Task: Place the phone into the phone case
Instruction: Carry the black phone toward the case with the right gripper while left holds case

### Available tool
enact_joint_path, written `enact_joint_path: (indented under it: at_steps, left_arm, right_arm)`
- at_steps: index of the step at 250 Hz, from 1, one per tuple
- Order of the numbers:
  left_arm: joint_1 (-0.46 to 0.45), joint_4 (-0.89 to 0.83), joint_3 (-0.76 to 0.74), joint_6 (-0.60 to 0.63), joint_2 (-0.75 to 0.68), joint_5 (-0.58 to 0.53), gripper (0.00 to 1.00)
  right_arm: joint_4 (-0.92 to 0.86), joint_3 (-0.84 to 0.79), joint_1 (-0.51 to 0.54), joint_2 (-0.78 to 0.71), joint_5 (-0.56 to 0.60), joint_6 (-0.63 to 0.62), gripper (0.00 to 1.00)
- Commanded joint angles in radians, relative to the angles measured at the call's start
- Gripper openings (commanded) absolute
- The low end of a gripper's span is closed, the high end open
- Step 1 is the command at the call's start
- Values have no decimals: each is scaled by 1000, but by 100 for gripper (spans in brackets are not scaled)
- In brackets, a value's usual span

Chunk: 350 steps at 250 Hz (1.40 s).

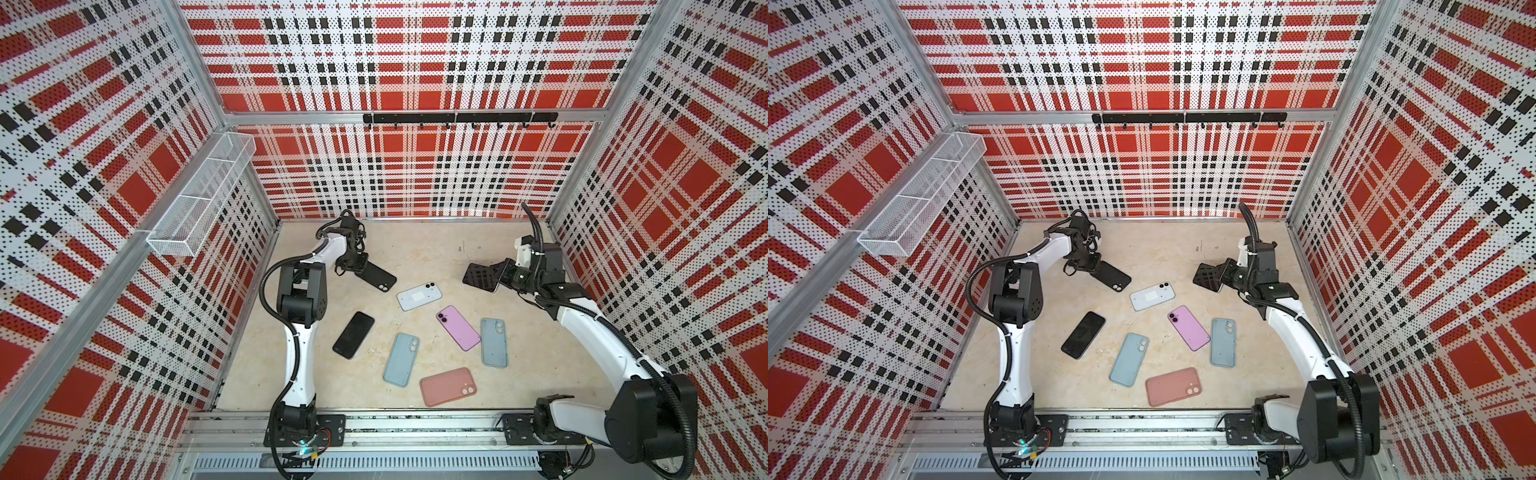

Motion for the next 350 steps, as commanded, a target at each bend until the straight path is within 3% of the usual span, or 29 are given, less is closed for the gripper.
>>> enact_joint_path:
  at_steps: [1, 31, 58, 114, 187, 211, 238, 280, 350]
  left_arm:
    - [-9, 6, 32, -29, 33, -39, 28]
    - [-15, 6, 38, -42, 41, -34, 23]
    - [-28, -8, 47, -74, 34, -58, 10]
    - [-67, -80, 7, -181, -40, -109, 3]
    - [-99, -106, -145, -334, -130, -69, 5]
    - [-95, -97, -175, -364, -137, -65, 13]
    - [-77, -83, -190, -390, -141, -58, 15]
    - [-35, -31, -214, -436, -202, -9, 39]
    - [26, 227, -419, -500, -484, 186, 80]
  right_arm:
    - [50, 12, -3, -43, -2, 3, 0]
    - [50, 7, -3, -45, 1, 3, 0]
    - [53, 6, -3, -43, -1, 4, 0]
    - [59, 24, -3, -27, -21, 3, 0]
    - [147, 165, 24, 124, -317, -17, 0]
    - [102, 254, 74, 204, -330, -47, 0]
    - [61, 340, 121, 301, -337, -57, 0]
    - [21, 476, 173, 455, -411, -48, 0]
    - [-128, 770, 270, 719, -427, -63, 0]
